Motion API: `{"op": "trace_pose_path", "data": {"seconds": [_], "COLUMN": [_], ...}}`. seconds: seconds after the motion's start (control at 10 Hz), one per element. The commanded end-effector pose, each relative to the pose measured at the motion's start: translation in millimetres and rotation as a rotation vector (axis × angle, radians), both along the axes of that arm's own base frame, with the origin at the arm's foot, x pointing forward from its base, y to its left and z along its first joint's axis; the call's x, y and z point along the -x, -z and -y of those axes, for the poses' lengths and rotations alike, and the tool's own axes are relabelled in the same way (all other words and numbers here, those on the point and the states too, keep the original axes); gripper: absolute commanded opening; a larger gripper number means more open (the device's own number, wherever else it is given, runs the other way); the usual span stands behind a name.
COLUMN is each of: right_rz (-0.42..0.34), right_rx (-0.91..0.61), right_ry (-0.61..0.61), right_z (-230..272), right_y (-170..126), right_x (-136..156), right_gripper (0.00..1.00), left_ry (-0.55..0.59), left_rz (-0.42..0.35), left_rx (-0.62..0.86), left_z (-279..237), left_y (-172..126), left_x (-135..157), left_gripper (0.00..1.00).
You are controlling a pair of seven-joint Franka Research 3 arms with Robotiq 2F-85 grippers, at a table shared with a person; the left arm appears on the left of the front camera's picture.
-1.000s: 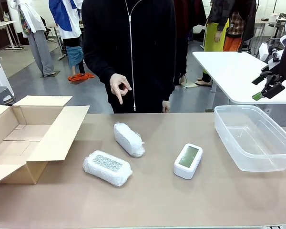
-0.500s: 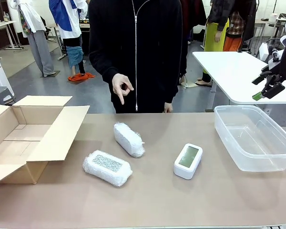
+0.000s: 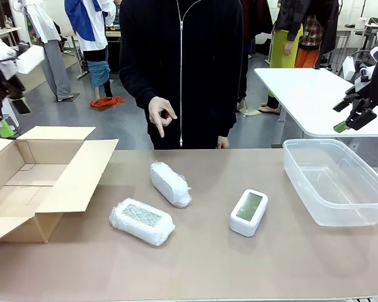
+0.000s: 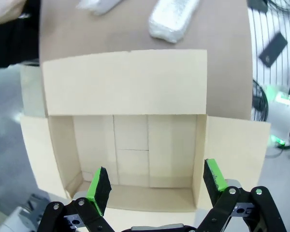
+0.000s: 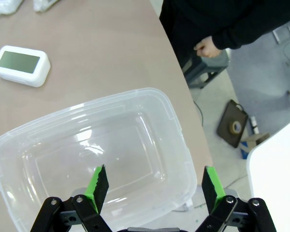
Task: Separate and place wrapped and unwrapped clocks.
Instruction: Pick up the Digital clock indicated by the person.
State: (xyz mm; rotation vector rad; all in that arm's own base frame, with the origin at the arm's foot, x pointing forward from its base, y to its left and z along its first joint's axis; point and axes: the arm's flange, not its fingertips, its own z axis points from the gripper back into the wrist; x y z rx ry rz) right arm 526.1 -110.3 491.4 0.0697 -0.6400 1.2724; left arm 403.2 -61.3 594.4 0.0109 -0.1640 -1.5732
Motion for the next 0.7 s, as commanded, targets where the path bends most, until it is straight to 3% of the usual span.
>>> {"op": "trace_pose_path", "data": {"seconds": [0.0, 0.6], "right_rz": [-0.001, -0.001], "right_rx": [0.001, 0.001], "right_ry": [-0.005, -0.005], "right_z": [0.8, 0.8], "right_y": [0.8, 0.8], "right_x": [0.5, 0.5], "right_gripper": [1.00, 1.00], "left_ry": [0.152, 0.520], "left_rz": [0.012, -0.059], "left_rx": [-0.096, -0.152], "left_z": [20.8, 123.8], "left_y": [-1.2, 50.8], "left_x": [-15.1, -78.8], "left_gripper": [1.00, 1.00]}}
